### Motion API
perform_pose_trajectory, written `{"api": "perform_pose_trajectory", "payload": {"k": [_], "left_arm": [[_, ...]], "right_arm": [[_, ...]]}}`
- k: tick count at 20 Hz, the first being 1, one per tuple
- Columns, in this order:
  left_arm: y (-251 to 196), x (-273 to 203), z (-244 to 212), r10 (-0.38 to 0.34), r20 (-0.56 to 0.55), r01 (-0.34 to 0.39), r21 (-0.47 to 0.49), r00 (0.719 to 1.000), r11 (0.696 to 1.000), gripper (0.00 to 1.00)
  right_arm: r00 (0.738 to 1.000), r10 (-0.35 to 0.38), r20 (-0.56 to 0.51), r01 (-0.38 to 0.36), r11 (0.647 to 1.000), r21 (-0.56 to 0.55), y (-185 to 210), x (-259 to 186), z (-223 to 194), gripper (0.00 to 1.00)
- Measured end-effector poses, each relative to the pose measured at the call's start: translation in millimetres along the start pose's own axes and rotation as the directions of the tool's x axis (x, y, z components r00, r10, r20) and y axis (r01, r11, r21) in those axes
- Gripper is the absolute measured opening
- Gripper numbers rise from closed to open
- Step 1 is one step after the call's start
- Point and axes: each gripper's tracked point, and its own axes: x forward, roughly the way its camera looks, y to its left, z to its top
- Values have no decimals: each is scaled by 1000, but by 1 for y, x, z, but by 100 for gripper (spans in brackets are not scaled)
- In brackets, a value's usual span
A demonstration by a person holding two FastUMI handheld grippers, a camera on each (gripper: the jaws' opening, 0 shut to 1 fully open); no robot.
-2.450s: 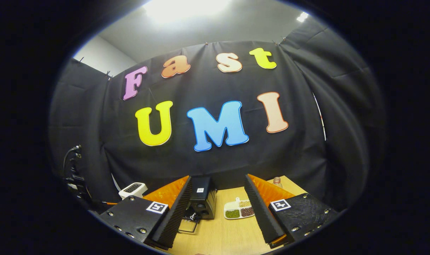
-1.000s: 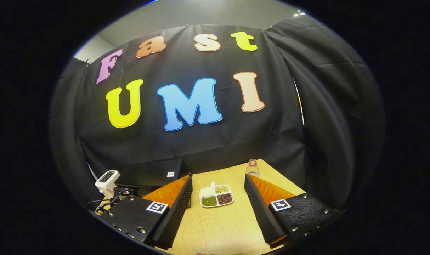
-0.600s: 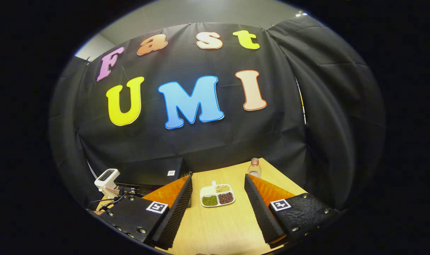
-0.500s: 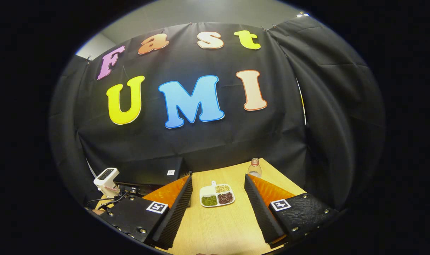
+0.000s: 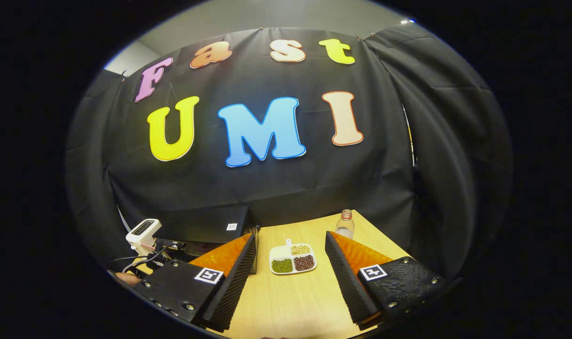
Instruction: Open the electric oven with the left hand, put the food in, and close the electric oven.
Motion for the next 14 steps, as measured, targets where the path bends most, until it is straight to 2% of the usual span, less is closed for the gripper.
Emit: {"api": "perform_pose_trajectory", "payload": {"k": [3,7,9,10,14], "left_arm": [[-1,-10,2,-1,29,1,9,1000,1000,94],[-2,-24,8,-1,71,1,1,997,1000,100],[-3,-31,10,-4,87,4,0,996,1000,97],[-4,-35,13,-6,100,6,1,995,1000,100],[-8,-43,22,-3,143,4,-3,990,1000,98]], "right_arm": [[1000,15,3,-15,1000,-2,5,-3,1,90],[1000,25,-3,-25,1000,-1,7,-3,-1,90],[1000,25,-1,-25,1000,-1,7,-5,0,90],[1000,25,-1,-25,1000,2,7,-5,0,90],[1000,25,-5,-25,1000,13,6,-5,-2,90]]}}
